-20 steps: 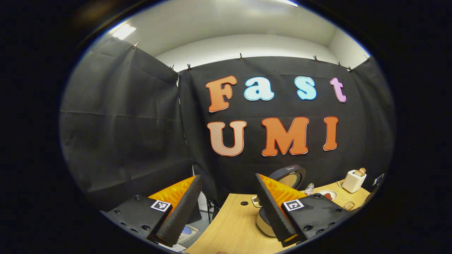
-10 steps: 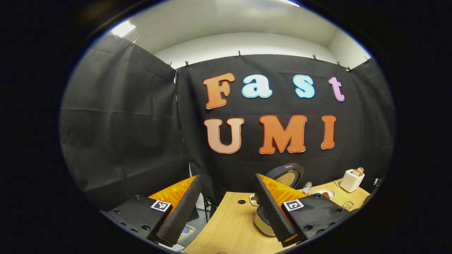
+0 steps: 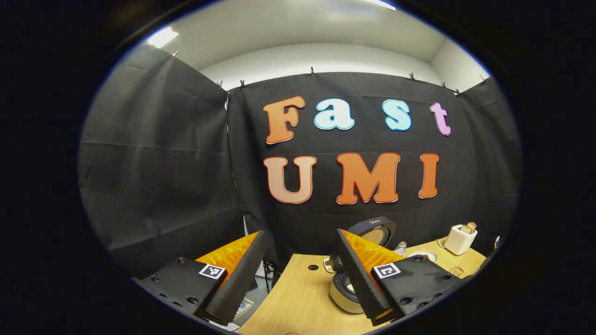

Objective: Close the left gripper, press the button to open the rice cooker; take a wooden spoon from the chopstick holder with the right hand, scoop a spoonful of rice and pour it into the rice cooker, then put the wooden spoon back into the chopstick holder.

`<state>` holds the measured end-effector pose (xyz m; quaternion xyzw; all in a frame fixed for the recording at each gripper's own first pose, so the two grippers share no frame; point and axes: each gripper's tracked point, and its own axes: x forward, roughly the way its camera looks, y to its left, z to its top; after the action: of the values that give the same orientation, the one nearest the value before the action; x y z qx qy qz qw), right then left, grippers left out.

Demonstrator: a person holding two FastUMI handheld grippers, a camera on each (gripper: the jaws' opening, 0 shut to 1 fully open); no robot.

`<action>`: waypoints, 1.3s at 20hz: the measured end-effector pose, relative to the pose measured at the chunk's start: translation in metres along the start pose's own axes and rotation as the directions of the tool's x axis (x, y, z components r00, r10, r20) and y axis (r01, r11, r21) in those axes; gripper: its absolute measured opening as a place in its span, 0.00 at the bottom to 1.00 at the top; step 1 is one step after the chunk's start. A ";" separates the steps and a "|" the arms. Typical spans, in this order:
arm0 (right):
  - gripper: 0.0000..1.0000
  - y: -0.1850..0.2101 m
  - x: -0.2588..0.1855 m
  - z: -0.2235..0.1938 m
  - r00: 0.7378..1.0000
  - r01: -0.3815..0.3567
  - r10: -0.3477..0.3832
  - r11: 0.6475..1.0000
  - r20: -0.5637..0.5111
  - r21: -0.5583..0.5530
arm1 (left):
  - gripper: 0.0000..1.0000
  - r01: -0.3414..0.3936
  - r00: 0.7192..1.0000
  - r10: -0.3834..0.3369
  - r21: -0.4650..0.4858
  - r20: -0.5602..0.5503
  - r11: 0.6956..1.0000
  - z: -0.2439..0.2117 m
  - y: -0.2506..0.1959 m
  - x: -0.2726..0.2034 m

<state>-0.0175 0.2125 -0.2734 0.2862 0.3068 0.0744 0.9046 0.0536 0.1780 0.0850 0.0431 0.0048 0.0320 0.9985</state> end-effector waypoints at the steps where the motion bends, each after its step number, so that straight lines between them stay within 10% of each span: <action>1: 0.11 -0.002 0.002 0.000 1.000 -0.004 0.004 1.000 -0.002 0.031 | 0.99 0.001 1.000 -0.001 0.000 -0.003 1.000 -0.001 -0.001 -0.001; 13: 0.11 -0.038 -0.002 -0.005 0.998 -0.045 0.066 0.872 -0.025 0.487 | 1.00 0.023 1.000 -0.023 -0.007 0.002 1.000 0.002 -0.017 0.005; 26: 0.11 -0.040 -0.035 0.035 0.988 -0.144 0.142 0.777 0.053 0.612 | 0.99 0.045 0.999 -0.044 -0.024 0.032 0.999 0.016 -0.037 0.003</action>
<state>-0.0263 0.1522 -0.2552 0.5872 0.2899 0.0385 0.7548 0.0590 0.1400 0.0978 0.0313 -0.0106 0.0093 0.9994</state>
